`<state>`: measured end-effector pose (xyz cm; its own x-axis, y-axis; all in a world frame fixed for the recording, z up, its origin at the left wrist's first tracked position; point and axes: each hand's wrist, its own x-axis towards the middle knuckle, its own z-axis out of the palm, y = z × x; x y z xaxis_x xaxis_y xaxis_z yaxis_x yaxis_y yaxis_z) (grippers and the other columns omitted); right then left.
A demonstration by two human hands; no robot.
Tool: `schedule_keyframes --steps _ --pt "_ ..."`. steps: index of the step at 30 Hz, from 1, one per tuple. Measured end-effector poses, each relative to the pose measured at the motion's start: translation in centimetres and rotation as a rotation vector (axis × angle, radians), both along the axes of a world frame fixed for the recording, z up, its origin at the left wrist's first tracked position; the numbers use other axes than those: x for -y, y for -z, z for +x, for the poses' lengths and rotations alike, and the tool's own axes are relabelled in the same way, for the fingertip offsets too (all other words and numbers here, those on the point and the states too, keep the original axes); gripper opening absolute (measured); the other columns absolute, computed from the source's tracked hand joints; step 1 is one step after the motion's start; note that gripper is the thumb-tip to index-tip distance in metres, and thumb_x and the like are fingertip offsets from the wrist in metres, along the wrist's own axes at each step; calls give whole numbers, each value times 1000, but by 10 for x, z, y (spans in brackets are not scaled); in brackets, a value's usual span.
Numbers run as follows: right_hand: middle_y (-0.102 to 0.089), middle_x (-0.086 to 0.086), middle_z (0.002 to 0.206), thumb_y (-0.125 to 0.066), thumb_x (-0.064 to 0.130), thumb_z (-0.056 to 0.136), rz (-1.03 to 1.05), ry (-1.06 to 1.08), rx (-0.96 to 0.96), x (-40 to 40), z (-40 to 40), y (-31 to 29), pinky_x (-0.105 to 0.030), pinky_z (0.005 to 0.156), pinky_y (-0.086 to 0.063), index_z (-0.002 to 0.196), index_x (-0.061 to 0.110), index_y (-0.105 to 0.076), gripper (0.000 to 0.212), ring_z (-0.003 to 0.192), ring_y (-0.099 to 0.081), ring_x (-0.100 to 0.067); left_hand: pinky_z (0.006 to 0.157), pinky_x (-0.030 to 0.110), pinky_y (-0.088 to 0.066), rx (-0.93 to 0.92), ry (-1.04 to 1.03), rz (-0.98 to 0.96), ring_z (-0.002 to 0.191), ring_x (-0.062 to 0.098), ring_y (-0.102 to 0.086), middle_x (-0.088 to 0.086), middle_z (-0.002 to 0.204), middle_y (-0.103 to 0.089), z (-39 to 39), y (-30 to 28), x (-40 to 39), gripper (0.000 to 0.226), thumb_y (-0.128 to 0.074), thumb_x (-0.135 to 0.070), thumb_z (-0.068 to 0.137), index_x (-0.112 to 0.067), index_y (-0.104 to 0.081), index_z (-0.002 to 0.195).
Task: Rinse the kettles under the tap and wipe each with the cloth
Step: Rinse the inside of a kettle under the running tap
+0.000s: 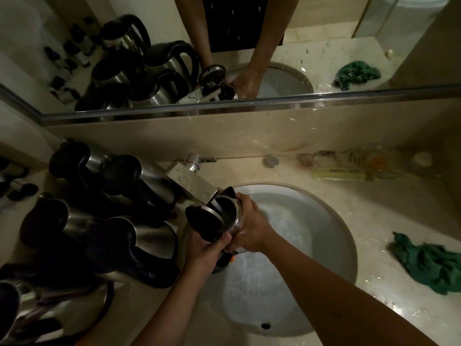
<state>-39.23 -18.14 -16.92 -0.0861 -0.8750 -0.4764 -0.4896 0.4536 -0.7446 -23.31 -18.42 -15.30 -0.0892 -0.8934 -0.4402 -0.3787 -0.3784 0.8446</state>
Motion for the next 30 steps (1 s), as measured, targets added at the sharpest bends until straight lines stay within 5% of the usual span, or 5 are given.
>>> schedule_keyframes --steps 3,9,14,20,30 --pt "-36 -2 158 -97 48 35 -11 -11 0 0 -1 1 -48 116 -46 157 35 -14 148 145 -41 -30 68 5 -49 -51 -9 25 94 -5 -63 -9 106 -70 1 2 1 47 -83 -11 80 -29 -59 117" --pt "-38 -3 157 -94 52 32 -28 -6 9 -3 -5 6 -43 115 -46 158 32 -16 149 143 -43 -29 74 52 -63 -102 -84 77 89 24 -76 5 102 -77 -2 9 -2 44 -88 -15 76 -23 -66 113" --pt "-41 -1 155 -92 56 28 -29 12 15 -3 -8 10 -46 115 -46 156 35 -17 150 143 -44 -27 48 29 -48 -99 -74 87 58 21 -65 9 83 -74 -4 12 -3 55 -86 -31 66 -13 -66 114" --pt "-37 -3 156 -97 47 35 -10 -20 3 1 -5 3 -48 116 -45 156 36 -14 147 144 -42 -31 45 26 -45 -125 -74 87 60 17 -64 9 89 -75 1 12 -2 37 -81 -9 83 -15 -65 117" --pt "-34 -5 156 -89 54 26 13 -3 33 3 -4 2 -51 114 -47 155 39 -14 149 143 -41 -34 60 37 -59 -97 -37 63 84 16 -74 -1 105 -75 3 8 -1 46 -81 -14 83 -22 -62 124"
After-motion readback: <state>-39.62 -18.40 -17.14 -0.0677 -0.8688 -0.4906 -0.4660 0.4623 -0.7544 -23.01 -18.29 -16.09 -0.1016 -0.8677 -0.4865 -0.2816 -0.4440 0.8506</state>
